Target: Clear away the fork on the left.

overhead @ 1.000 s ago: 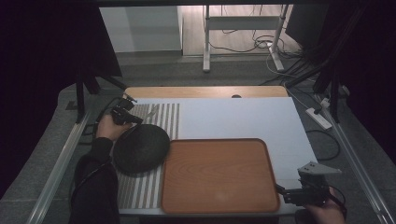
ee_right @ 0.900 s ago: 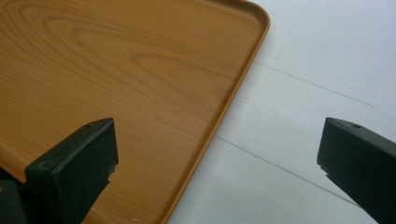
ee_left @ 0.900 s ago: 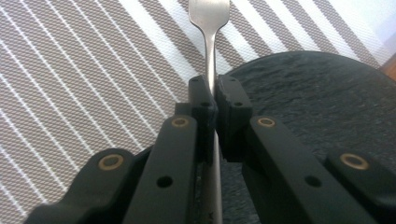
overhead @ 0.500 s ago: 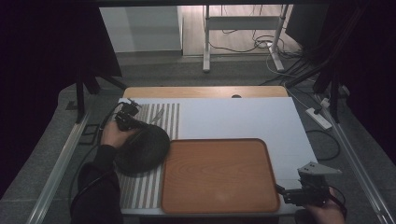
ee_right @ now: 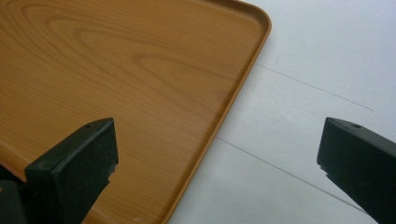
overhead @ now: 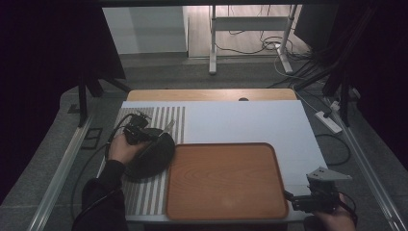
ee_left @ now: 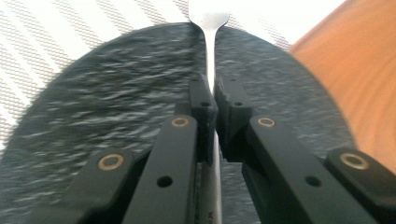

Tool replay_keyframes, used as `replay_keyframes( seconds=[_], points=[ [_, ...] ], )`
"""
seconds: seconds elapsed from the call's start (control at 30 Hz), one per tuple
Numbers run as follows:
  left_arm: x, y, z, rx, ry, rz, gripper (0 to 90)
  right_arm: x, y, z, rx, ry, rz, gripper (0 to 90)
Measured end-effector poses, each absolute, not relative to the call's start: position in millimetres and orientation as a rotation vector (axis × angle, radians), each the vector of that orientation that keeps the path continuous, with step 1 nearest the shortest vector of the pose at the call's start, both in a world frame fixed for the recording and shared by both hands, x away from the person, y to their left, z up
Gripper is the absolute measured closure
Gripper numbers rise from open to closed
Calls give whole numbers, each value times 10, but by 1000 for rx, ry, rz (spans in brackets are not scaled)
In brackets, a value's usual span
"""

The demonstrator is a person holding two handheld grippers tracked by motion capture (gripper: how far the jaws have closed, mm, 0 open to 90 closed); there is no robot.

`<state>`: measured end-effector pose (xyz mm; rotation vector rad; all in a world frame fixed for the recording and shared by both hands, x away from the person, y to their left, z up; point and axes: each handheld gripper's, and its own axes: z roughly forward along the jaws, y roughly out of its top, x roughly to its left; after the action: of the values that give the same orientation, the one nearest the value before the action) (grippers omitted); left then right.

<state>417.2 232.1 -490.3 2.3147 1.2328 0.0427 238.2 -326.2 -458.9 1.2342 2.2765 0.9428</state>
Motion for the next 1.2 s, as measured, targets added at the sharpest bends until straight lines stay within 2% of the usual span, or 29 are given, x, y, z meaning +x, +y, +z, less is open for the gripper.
replay_keyframes(
  seconds=[1.2],
  points=[
    [3332,1367,-4908,2404,1197,2,848,2372,-3236,-4590,1197,2301,932,0]
  ],
)
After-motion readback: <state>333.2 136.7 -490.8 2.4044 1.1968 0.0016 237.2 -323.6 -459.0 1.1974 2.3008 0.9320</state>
